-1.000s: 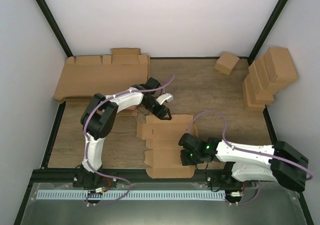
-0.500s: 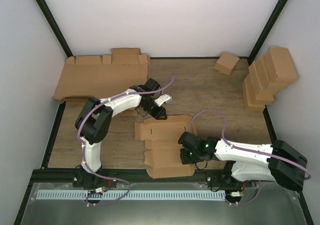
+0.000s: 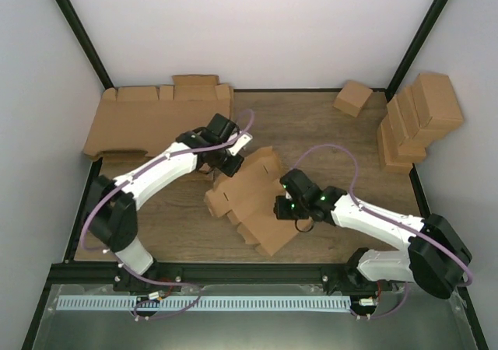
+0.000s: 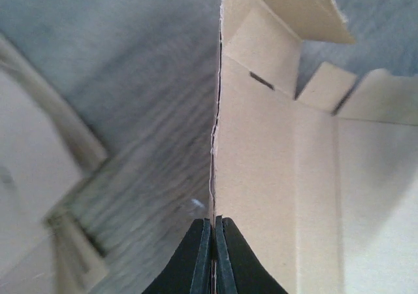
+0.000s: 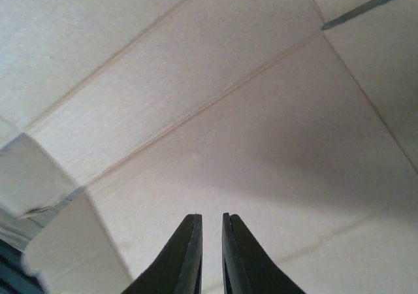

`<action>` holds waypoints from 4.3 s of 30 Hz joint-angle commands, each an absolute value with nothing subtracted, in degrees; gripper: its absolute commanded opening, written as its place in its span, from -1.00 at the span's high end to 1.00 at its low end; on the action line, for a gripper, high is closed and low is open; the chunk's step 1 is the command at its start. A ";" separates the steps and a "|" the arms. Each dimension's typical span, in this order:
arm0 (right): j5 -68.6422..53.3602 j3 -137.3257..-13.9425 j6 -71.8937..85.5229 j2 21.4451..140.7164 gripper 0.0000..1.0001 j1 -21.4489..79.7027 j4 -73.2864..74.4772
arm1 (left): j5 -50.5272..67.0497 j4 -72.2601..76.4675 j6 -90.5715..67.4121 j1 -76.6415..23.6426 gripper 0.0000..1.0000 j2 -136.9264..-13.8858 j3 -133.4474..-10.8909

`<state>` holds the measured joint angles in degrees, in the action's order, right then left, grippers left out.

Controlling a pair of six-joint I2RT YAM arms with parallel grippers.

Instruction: Fold the paper box

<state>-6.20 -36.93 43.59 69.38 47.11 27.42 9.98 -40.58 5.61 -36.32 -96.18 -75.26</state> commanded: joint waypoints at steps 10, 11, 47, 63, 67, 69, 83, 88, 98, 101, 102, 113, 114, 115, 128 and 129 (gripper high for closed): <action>-3.24 -51.12 61.16 69.17 0.22 43.24 13.19 | -11.84 -37.56 3.07 -43.21 0.93 -81.88 -67.94; -2.24 -51.23 63.25 69.18 0.21 43.24 12.11 | -12.42 -36.79 2.67 -43.81 0.92 -81.07 -66.98; -16.76 -52.90 75.55 84.21 0.80 40.87 -2.94 | -14.67 -30.60 1.23 -52.64 0.86 -75.46 -56.89; -24.06 -43.63 69.19 83.81 0.99 39.55 -12.98 | 8.78 -33.56 -13.48 -42.07 -0.88 -77.67 -59.59; -24.63 -43.79 67.50 84.73 0.99 39.61 -13.69 | 12.55 -33.91 -13.89 -40.46 -0.85 -79.78 -59.13; -24.98 -44.06 67.05 85.33 0.99 39.55 -13.88 | 13.95 -34.07 -13.47 -40.06 -0.82 -80.53 -58.97; -28.30 -46.84 65.19 91.32 0.95 39.55 -16.80 | 11.90 -39.32 -10.78 -35.86 -0.47 -83.86 -60.12; -29.23 -47.29 64.93 93.24 0.86 39.51 -18.04 | 11.78 -39.73 -10.19 -35.16 -0.35 -84.46 -59.81; -25.18 -48.48 59.52 91.30 0.59 39.55 -13.25 | 11.25 -41.51 -8.31 -35.07 -0.09 -85.22 -61.27; -21.94 -48.44 56.17 89.02 0.50 39.55 -9.27 | 11.67 -41.86 -7.81 -35.06 -0.08 -85.13 -61.59; -20.90 -48.31 55.10 88.16 0.48 39.56 -8.51 | 11.83 -42.01 -7.68 -35.07 -0.08 -85.20 -61.64; -17.83 -44.70 41.71 82.98 0.56 33.81 -3.73 | 12.90 -43.16 -6.17 -35.16 -0.04 -85.87 -62.21; -19.76 -44.45 40.41 83.23 0.59 32.64 -4.29 | 13.07 -43.30 -6.01 -35.16 -0.04 -85.87 -62.30; -20.64 -44.66 38.44 83.79 0.63 32.02 -4.43 | 13.03 -43.48 -5.90 -35.16 -0.04 -85.80 -62.31; -22.92 -50.31 29.22 89.50 0.98 31.22 -0.77 | 13.52 -44.23 -5.65 -35.33 -0.04 -85.43 -62.10; -23.31 -50.04 29.09 89.25 0.98 31.16 -0.97 | 13.41 -44.21 -5.64 -35.37 -0.04 -85.43 -62.09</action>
<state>-21.54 -47.44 32.08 89.38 31.31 -1.34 12.97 -43.22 -6.33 -35.29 -85.14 -60.82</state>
